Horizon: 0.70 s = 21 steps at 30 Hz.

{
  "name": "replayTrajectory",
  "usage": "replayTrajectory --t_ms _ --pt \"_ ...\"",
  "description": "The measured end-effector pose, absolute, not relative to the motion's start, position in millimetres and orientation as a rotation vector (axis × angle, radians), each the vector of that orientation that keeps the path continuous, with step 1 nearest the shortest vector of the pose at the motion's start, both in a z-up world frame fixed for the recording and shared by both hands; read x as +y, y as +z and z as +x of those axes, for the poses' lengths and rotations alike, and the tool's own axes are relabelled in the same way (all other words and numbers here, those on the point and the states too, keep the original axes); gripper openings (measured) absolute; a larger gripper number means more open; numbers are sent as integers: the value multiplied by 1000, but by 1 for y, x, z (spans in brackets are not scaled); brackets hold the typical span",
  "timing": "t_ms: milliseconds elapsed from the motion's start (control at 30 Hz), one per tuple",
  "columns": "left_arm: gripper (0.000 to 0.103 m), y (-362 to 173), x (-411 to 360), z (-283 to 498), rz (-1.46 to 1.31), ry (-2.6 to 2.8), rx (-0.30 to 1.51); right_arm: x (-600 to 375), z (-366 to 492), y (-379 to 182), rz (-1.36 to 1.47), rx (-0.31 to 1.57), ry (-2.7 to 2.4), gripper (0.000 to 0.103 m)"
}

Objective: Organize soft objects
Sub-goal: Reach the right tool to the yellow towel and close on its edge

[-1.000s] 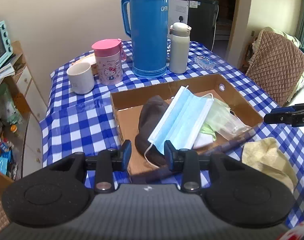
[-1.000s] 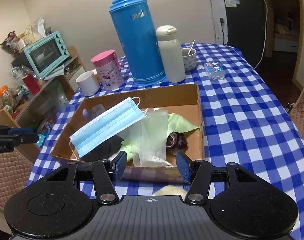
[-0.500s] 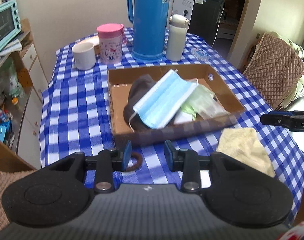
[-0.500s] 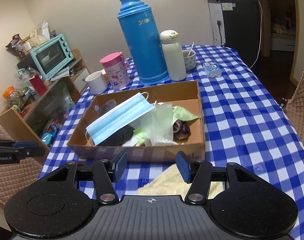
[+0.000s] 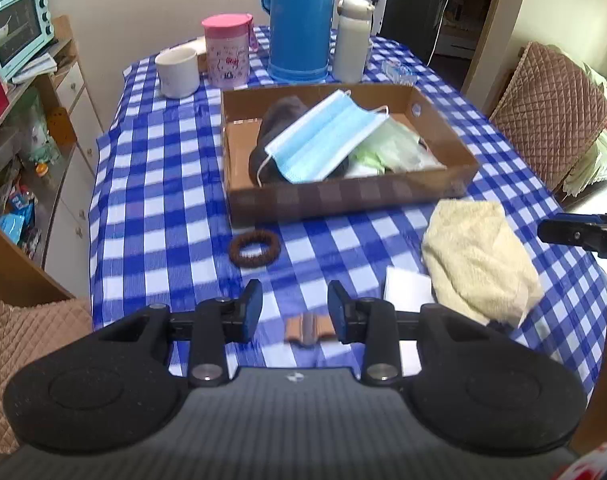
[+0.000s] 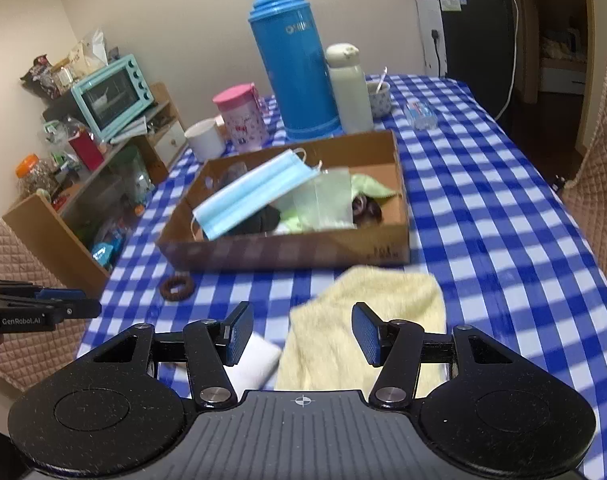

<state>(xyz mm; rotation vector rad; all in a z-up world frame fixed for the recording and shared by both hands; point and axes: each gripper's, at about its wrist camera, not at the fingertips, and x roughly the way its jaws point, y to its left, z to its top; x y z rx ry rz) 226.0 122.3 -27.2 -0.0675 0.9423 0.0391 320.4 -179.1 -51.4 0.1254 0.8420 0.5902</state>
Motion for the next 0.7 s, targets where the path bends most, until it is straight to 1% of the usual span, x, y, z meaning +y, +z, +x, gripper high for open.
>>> replayTrajectory --t_ms 300,700 --pt "33 -37 114 208 -66 46 978 -187 293 -67 108 898 579 55" --pt "33 -53 99 203 -53 39 1029 -200 279 -88 93 966 544 55"
